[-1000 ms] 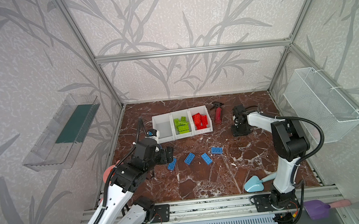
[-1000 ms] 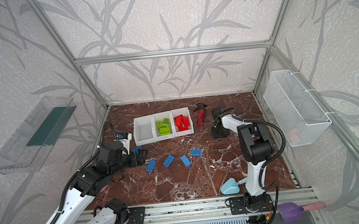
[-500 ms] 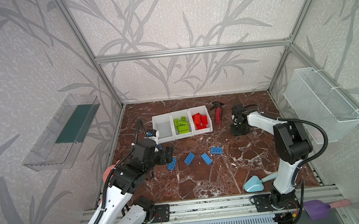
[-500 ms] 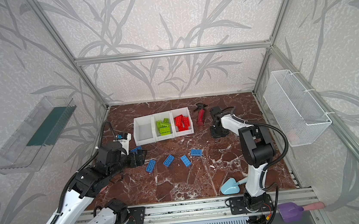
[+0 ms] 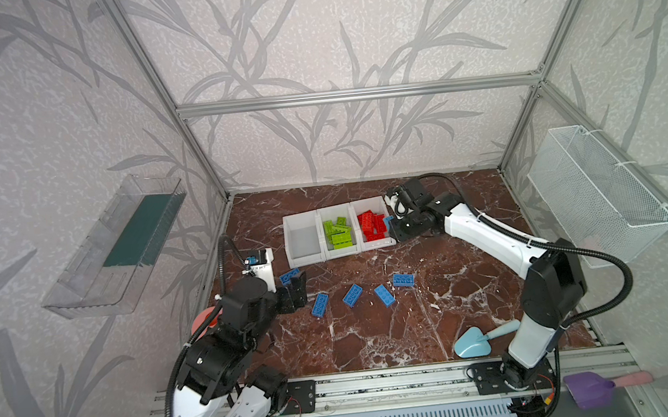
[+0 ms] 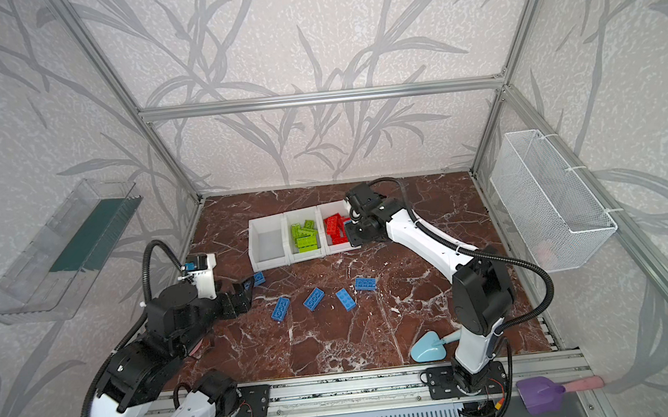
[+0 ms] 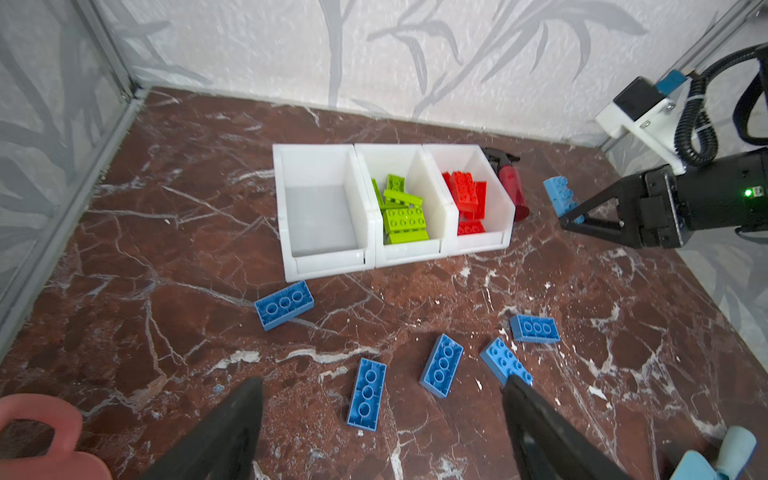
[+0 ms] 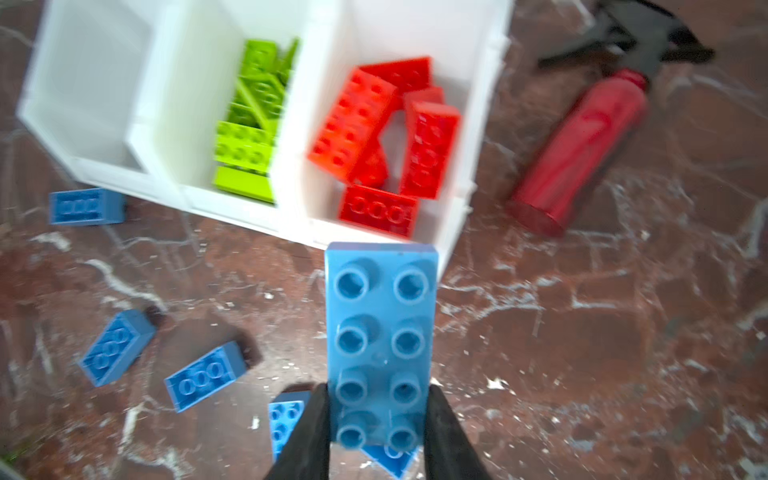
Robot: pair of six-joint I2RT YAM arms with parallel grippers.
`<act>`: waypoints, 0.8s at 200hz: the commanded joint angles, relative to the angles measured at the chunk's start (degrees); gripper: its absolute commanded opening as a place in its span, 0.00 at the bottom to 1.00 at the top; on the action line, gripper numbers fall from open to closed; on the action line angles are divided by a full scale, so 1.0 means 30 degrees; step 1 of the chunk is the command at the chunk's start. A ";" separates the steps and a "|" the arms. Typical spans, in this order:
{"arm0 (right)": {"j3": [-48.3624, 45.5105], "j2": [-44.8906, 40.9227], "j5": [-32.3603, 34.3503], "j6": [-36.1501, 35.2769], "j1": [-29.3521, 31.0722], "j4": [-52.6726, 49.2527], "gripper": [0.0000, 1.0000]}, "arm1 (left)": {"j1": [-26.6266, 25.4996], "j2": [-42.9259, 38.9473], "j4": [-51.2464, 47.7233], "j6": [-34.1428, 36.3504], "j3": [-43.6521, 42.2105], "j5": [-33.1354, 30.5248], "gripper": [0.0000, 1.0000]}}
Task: Sort the legos into containers by color
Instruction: 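Carry the blue brick with the right gripper into the empty compartment and release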
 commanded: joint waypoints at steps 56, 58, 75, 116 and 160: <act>0.8160 0.6170 -0.2937 0.0943 0.4206 -0.1511 0.26 | 0.0100 -0.2385 0.0346 -0.0458 -0.0546 -0.2356 0.89; 0.8395 0.6347 -0.3061 0.1012 0.4237 -0.1547 0.26 | 0.0079 -0.2442 0.0365 -0.0475 -0.0546 -0.2378 0.89; 1.0654 0.8072 -0.3859 0.1357 0.4520 -0.1864 0.26 | 0.0086 -0.2615 0.0425 -0.0545 -0.0622 -0.2379 0.89; 1.5701 1.1937 -0.4890 0.2305 0.4965 -0.2379 0.26 | 0.0090 -0.2540 0.0396 -0.0575 -0.0587 -0.2272 0.89; 2.0411 1.5359 -0.4554 0.3007 0.4978 -0.2960 0.27 | 0.0059 -0.2003 0.0333 -0.0556 -0.0564 -0.1874 0.89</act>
